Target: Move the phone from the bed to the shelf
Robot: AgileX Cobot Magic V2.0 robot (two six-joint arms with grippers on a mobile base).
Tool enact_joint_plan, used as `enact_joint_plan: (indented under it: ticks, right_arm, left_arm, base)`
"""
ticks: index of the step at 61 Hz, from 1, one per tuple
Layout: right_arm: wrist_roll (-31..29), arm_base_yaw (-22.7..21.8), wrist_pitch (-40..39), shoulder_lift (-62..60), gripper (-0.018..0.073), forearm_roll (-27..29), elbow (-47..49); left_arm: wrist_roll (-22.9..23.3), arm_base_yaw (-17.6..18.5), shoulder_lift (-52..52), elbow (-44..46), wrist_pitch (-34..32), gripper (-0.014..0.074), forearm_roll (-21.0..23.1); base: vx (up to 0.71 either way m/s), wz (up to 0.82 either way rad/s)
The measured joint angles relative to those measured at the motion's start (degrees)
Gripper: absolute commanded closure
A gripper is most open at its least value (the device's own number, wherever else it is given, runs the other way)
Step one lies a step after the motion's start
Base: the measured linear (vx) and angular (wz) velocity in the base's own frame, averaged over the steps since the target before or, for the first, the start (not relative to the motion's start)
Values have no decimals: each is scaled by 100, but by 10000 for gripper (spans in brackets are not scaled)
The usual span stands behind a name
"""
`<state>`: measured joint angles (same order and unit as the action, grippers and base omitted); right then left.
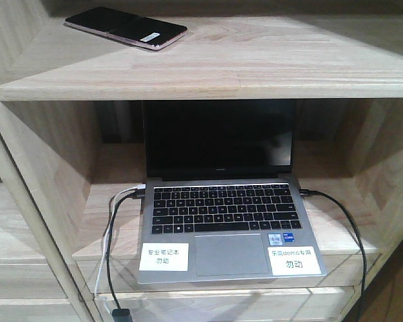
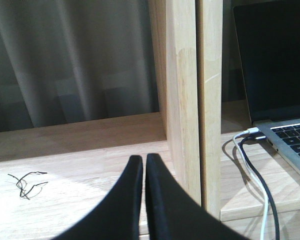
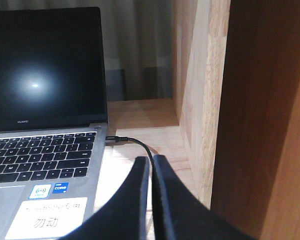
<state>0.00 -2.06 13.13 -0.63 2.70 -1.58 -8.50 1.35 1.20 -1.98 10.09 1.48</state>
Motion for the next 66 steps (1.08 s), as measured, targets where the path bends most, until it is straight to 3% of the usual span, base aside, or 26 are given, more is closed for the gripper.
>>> enact_joint_plan:
  ticks: [26, 66]
  right_arm:
    - [0, 0, -421, 0, 569, 0, 0]
    - [0, 0, -452, 0, 569, 0, 0]
  left_arm:
    - [0, 0, 0, 0, 0, 595, 0]
    - [0, 0, 0, 0, 0, 595, 0]
  base:
    - [0, 0]
    - [0, 0]
